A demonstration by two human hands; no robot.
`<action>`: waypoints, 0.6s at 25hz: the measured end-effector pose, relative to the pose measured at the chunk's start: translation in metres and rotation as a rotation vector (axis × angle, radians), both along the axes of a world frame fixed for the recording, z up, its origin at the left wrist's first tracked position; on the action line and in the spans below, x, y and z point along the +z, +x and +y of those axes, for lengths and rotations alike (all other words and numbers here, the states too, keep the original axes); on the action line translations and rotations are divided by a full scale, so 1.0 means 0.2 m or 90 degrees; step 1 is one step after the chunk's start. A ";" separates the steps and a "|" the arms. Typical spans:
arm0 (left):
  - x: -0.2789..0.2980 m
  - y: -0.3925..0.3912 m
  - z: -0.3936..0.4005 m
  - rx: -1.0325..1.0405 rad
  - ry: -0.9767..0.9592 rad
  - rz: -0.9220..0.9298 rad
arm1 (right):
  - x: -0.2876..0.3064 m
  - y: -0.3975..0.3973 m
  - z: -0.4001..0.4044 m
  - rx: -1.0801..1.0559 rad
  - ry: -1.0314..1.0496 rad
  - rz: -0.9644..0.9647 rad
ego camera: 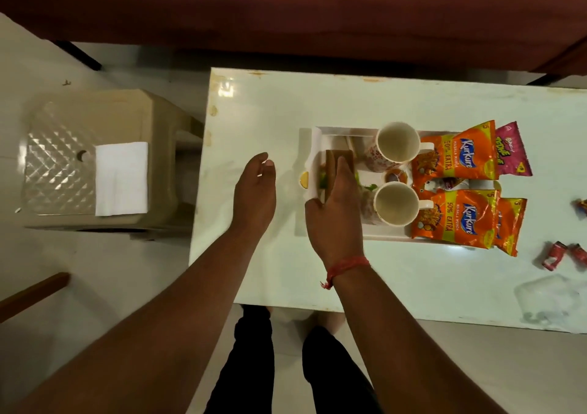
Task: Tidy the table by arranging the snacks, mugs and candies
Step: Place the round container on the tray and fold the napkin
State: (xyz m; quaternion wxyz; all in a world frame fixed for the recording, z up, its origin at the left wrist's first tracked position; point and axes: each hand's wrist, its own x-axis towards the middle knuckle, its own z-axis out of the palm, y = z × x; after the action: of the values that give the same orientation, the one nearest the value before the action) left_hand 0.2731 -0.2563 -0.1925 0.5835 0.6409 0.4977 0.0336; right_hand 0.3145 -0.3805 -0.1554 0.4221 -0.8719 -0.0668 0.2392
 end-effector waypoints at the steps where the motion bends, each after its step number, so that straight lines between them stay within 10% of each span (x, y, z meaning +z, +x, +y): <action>1: 0.00 -0.06 0.07 0.004 0.034 0.016 | 0.00 -0.05 0.06 0.021 0.011 0.002; 9: 0.01 -0.56 0.89 0.124 0.320 0.204 | -0.12 -0.34 0.87 0.250 0.006 0.251; 15: -0.11 -0.83 1.27 0.033 0.285 0.412 | -0.24 -0.55 1.39 0.206 -0.026 0.320</action>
State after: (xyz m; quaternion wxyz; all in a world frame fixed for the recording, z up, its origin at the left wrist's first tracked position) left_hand 0.1080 -0.0025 -0.2153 0.2412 0.7169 0.6524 -0.0479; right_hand 0.2048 -0.1034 -0.2042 0.3642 -0.7714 -0.0936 0.5133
